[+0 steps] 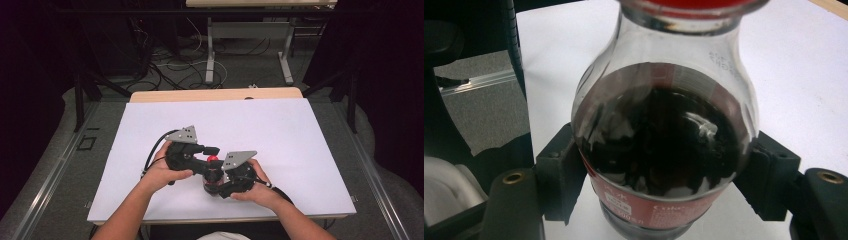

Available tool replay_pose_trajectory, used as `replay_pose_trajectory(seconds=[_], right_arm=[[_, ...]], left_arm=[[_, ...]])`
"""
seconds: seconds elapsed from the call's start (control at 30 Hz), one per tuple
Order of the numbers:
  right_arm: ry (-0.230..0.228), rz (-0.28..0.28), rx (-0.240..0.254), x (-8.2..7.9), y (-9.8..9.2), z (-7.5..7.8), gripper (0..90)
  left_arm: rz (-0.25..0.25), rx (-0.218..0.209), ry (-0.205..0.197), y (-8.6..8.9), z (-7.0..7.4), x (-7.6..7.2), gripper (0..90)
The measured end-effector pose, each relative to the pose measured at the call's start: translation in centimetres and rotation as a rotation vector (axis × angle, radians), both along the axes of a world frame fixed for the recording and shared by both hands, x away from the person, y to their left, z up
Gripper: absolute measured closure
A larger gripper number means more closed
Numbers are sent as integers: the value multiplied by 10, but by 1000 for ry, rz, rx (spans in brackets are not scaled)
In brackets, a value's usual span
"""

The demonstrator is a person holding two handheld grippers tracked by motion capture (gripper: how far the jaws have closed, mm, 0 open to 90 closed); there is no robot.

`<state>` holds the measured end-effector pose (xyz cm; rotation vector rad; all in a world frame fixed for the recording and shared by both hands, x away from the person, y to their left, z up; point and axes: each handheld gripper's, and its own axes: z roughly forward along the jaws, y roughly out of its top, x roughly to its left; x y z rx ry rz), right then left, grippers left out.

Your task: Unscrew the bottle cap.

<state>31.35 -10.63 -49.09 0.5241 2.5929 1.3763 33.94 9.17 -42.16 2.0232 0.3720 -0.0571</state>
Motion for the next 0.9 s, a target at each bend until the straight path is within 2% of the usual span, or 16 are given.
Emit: replay_pose_trajectory(seconds=[0.17, 0.2, 0.27, 0.3, 0.33, 0.47, 0.57, 0.67, 0.73, 0.83, 0.9], right_arm=[[5, 11, 0, 0, 1, 0, 294], [6, 10, 0, 0, 1, 0, 295], [5, 9, -3, 0, 1, -1, 295], [-10, 17, -6, 1, 1, -1, 295], [0, 8, -5, 0, 1, -1, 295], [-3, -3, -5, 1, 1, -1, 295], [1, -18, -8, 1, 0, -1, 295], [0, -41, -3, 2, 0, -1, 295], [-5, -57, -5, 3, -1, -1, 295], [3, -73, -10, 3, -2, 0, 295], [-9, -88, -19, 3, -2, 0, 295]], left_arm=[[-28, -10, -8, -2, -1, 0, 586], [-29, -4, -23, -2, -1, -1, 605], [-17, 1, -26, -3, -1, -2, 610], [-7, 9, -29, -3, -1, -3, 612], [4, 13, -31, -4, 0, -4, 613], [67, 26, -45, -6, 1, -9, 615], [124, 32, -52, -10, 2, -12, 617], [198, 59, -67, -15, 4, -17, 616], [286, 65, -59, -20, 5, -21, 616], [400, 80, -55, -28, 6, -28, 617], [466, 91, -48, -32, 6, -31, 617]])
